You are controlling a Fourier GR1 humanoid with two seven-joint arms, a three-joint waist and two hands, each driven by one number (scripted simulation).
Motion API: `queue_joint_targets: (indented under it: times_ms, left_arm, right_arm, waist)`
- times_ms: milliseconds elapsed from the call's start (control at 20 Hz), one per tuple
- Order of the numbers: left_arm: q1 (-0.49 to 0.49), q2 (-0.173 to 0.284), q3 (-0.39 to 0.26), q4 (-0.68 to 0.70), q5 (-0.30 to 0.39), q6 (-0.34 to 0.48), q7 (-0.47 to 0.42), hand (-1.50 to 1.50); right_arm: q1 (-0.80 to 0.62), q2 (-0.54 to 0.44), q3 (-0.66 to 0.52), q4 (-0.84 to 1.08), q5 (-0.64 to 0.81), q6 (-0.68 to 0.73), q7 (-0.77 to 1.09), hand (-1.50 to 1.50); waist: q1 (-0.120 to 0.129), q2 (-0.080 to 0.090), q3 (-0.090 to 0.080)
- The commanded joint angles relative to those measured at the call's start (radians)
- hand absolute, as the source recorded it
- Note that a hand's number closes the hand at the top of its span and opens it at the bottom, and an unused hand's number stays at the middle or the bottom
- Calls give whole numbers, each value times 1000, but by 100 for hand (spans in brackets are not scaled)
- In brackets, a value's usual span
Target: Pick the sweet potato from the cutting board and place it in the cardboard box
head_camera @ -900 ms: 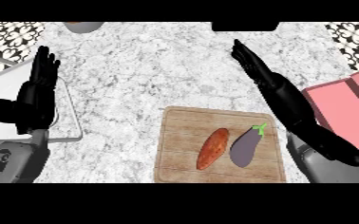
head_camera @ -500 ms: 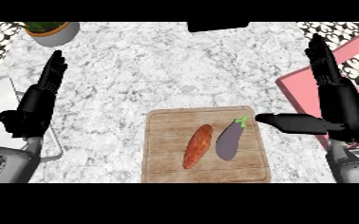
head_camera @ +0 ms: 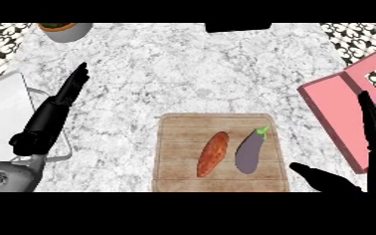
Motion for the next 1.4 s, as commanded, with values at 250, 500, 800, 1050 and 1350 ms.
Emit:
queue_joint_targets:
  times_ms: [250,500,800,1050,1350]
  left_arm:
    - [-63,-12,-31,-16,-14,-59,28,0]
    - [-98,-13,-15,12,-4,-92,24,0]
    - [-104,-40,-36,14,-31,-100,14,0]
    - [-167,-54,-10,64,-35,-95,40,0]
    - [-114,-70,-22,-4,-51,-76,58,0]
  right_arm:
    - [115,-88,219,-239,358,284,424,-150]
    - [-11,-65,356,-324,395,561,690,-150]
    - [-236,142,511,-204,432,774,989,-150]
    - [-325,314,540,-56,428,834,1078,-150]
    - [-386,492,481,95,446,851,1107,-150]
  waist:
    - [72,21,-2]
    - [104,27,-2]
    - [120,24,0]
    - [105,27,0]
    - [105,19,4]
